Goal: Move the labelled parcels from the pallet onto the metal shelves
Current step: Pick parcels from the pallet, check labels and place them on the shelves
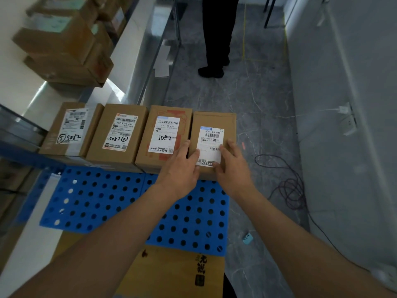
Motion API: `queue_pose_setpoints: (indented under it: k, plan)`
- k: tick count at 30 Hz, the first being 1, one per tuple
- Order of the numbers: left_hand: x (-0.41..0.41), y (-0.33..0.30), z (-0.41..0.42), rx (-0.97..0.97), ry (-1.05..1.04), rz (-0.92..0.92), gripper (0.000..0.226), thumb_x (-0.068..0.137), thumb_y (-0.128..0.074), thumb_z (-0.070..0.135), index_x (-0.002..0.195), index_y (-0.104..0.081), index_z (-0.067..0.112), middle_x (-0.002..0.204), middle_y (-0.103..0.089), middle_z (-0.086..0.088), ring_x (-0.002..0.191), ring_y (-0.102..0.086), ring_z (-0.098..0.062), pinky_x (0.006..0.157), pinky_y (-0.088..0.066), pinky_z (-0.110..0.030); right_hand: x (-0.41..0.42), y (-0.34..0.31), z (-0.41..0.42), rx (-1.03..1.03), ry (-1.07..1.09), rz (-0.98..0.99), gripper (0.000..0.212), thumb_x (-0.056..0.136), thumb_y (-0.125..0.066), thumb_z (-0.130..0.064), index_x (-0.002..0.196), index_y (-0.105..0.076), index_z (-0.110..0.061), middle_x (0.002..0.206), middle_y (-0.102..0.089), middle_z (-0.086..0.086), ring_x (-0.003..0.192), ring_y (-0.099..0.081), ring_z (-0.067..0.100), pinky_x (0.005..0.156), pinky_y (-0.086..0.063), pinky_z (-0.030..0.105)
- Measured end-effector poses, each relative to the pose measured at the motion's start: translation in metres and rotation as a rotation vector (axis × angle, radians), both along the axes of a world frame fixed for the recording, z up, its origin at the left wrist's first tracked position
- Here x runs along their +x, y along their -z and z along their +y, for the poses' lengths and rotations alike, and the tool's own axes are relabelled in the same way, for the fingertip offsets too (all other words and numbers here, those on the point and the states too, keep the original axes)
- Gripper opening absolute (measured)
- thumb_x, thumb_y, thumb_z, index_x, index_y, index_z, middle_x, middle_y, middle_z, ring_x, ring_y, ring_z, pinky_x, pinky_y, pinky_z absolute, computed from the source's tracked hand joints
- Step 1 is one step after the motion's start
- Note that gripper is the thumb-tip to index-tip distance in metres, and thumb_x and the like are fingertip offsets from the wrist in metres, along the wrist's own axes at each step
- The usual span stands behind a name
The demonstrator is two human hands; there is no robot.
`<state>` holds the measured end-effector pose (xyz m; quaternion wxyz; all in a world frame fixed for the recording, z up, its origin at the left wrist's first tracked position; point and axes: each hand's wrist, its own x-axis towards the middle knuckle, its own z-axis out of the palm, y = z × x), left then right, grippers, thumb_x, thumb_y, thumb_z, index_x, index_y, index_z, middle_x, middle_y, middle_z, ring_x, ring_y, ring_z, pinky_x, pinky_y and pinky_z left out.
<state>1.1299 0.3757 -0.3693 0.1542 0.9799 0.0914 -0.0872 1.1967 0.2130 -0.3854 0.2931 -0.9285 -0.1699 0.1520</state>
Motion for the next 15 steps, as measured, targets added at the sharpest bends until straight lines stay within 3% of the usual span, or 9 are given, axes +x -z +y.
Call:
queue_pose_setpoints:
  k: [9,15]
  plan:
    - [0.0035,-0.0009,0.0021,0.0,0.058,-0.036,0.055,0.103,-0.054,0.03,0.153,-0.041,0.01,0.165,-0.027,-0.009,0.152,-0.024,-0.023,0.123,-0.027,-0.039,0.0016,-0.0069,0.0095,-0.18,-0.049,-0.027,0.062,0.101,-0.056,-0.026,0.156,-0.029,-0.014,0.168,-0.012,0.009,0.154,-0.01,0.036,0.119,-0.029,0.049]
    - [0.0064,-0.0042,0.0011,-0.059,0.076,-0.022,0.057,0.103,-0.054,0.027,0.153,-0.038,0.004,0.165,-0.025,-0.011,0.153,-0.022,-0.02,0.123,-0.03,-0.04,0.0086,-0.0085,0.0097,-0.212,-0.101,0.0,0.067,0.102,-0.055,-0.027,0.158,-0.022,-0.013,0.168,-0.007,0.011,0.154,-0.005,0.04,0.123,-0.022,0.051]
